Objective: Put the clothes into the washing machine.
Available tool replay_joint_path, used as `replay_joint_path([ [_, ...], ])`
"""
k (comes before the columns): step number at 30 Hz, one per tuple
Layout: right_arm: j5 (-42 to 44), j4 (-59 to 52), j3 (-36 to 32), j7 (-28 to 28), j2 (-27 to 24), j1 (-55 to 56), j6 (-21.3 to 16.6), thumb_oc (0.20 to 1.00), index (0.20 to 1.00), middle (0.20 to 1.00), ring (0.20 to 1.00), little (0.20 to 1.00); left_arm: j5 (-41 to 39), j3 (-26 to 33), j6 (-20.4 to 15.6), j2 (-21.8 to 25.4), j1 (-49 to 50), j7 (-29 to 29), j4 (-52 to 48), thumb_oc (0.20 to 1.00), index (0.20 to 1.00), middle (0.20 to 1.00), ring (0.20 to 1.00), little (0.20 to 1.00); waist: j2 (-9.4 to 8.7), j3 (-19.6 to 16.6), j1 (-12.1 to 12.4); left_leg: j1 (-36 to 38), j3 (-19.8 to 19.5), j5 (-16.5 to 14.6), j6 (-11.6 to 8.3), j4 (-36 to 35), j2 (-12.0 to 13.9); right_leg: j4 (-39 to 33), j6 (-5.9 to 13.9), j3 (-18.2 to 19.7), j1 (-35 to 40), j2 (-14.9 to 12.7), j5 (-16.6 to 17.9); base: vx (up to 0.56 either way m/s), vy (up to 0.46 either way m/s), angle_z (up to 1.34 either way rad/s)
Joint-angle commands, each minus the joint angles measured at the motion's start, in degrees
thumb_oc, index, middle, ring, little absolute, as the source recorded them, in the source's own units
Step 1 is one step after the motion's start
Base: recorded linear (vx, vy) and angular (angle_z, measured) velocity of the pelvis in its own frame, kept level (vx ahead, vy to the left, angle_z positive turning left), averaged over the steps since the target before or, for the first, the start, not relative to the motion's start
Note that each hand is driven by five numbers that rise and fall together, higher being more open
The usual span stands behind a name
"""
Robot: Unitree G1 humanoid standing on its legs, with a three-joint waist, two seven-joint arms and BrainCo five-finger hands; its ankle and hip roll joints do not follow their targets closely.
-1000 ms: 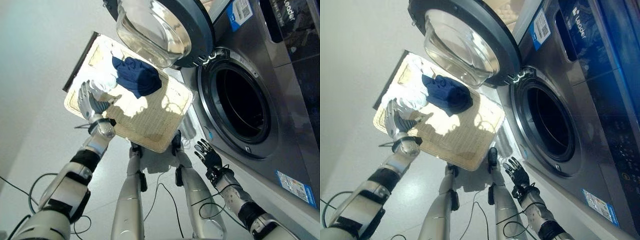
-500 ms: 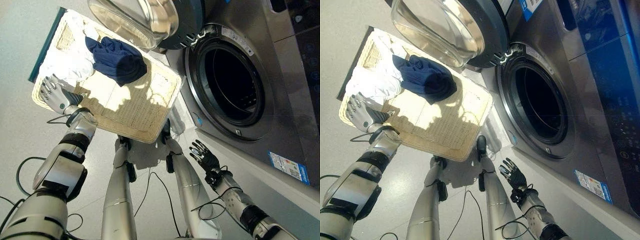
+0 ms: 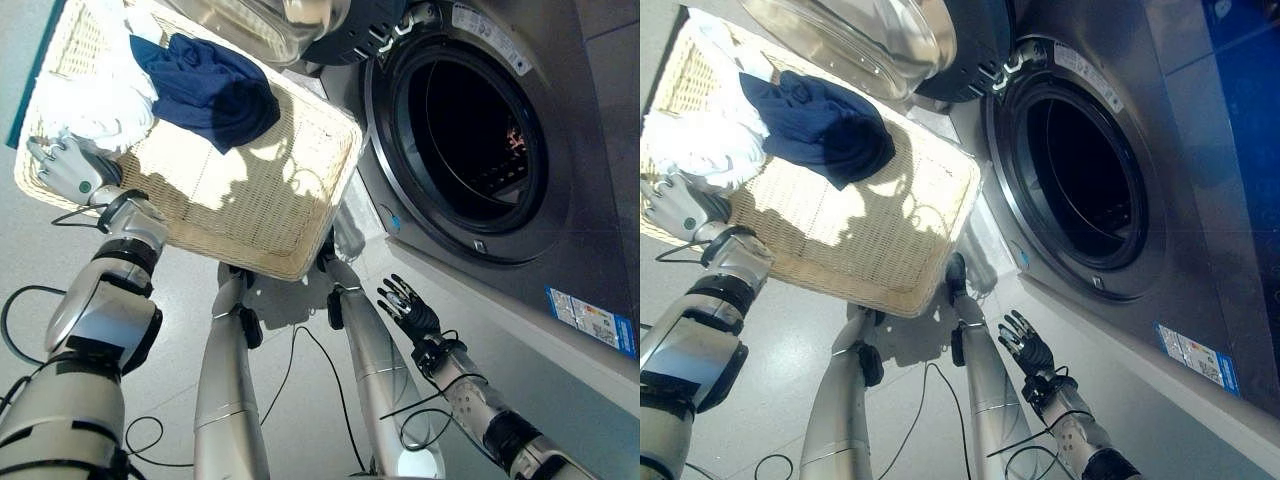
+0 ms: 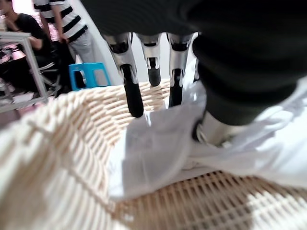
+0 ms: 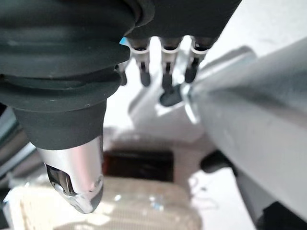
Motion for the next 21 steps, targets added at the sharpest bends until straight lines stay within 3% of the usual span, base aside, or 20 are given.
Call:
replay_joint_path([
  [1, 2.7, -3.6, 1.4, 1.7, -0.7, 4.0, -1.3, 1.000, 1.000, 1.000, 1.000, 1.000, -7.1, 1.5, -5.3, 2.0, 4.0, -6.8, 0.0, 0.200, 0.200, 0.200, 0.200, 0.200, -4.57, -0.9, 0.2, 3.3, 1.4, -13.5, -0.57, 8.7, -5.5, -8.4, 3.76, 1.3, 1.9, 2.8, 5.9, 0.00, 0.000, 0.00],
  [7, 4.6, -4.7, 1.6, 2.8, -0.5, 4.1, -1.7, 1.000, 1.000, 1.000, 1.000, 1.000, -8.8, 2.8, -7.7, 1.7, 4.4, -7.0, -1.0, 0.200, 0.200, 0.200, 0.200, 0.200, -4.46, -0.9, 0.5, 4.7, 0.8, -12.4, -0.62, 6.5, -5.9, -8.8, 3.62, 1.2, 2.8, 3.3, 5.8, -0.01, -0.031, 0.02],
  [10, 5.0, -6.3, 0.9, 2.8, -0.5, 3.7, -1.5, 1.000, 1.000, 1.000, 1.000, 1.000, -9.4, 3.8, -9.8, 1.5, 4.5, -8.4, -2.5, 0.200, 0.200, 0.200, 0.200, 0.200, -4.51, -0.9, 0.2, 4.9, 1.4, -9.2, -0.48, 3.8, -6.6, -9.8, 3.24, 1.4, 2.4, 3.0, 7.3, -0.07, -0.069, 0.10],
  [11, 5.1, -6.4, 1.2, 2.7, -0.4, 4.5, -1.5, 1.000, 1.000, 1.000, 1.000, 1.000, -9.5, 3.8, -10.0, 1.3, 5.6, -8.5, -2.7, 0.200, 0.200, 0.200, 0.200, 0.200, -4.11, -0.9, 0.7, 6.9, 0.6, -10.7, -0.69, 3.6, -6.3, -9.5, 3.49, 1.2, 4.2, 3.6, 5.8, -0.04, -0.071, 0.13],
  [12, 5.0, -7.1, 0.6, 2.7, -0.3, 4.3, -1.4, 1.000, 1.000, 1.000, 1.000, 1.000, -9.6, 4.5, -10.9, 1.0, 6.0, -8.7, -4.2, 0.200, 0.200, 0.200, 0.200, 0.200, -4.09, -0.9, 0.5, 6.5, 1.4, -8.3, -0.55, 1.8, -6.8, -10.2, 3.15, 1.3, 3.6, 3.2, 7.2, 0.00, 0.000, 0.00],
  [13, 5.0, -7.1, 0.9, 2.6, -0.2, 5.1, -1.4, 1.000, 1.000, 1.000, 1.000, 1.000, -9.5, 4.5, -11.0, 0.9, 7.0, -8.7, -4.5, 0.200, 0.200, 0.200, 0.200, 0.200, -3.68, -0.9, 1.0, 8.5, 0.6, -9.8, -0.76, 1.6, -6.4, -9.9, 3.39, 1.1, 5.4, 3.8, 5.6, -0.11, -0.091, 0.08],
  [14, 4.6, -7.7, 0.3, 2.4, -0.1, 4.5, -1.4, 1.000, 1.000, 1.000, 1.000, 1.000, -9.6, 5.0, -11.8, 0.6, 7.1, -8.6, -5.9, 0.200, 0.200, 0.200, 0.200, 0.200, -3.73, -0.9, 0.7, 7.8, 1.4, -7.3, -0.64, 0.1, -6.8, -10.6, 3.03, 1.2, 4.4, 3.3, 7.1, -0.05, -0.059, 0.06],
  [21, 1.8, -10.3, -1.2, 1.5, 0.4, 6.3, -2.5, 1.000, 1.000, 1.000, 1.000, 1.000, -6.9, 6.6, -13.5, -1.3, 14.2, -9.9, -13.8, 0.200, 0.200, 0.200, 0.200, 0.200, -1.22, -0.9, 2.8, 15.6, 1.2, -3.0, -1.42, -8.1, -6.8, -12.3, 2.33, -0.1, 11.4, 3.7, 5.9, -0.07, -0.110, 0.08],
])
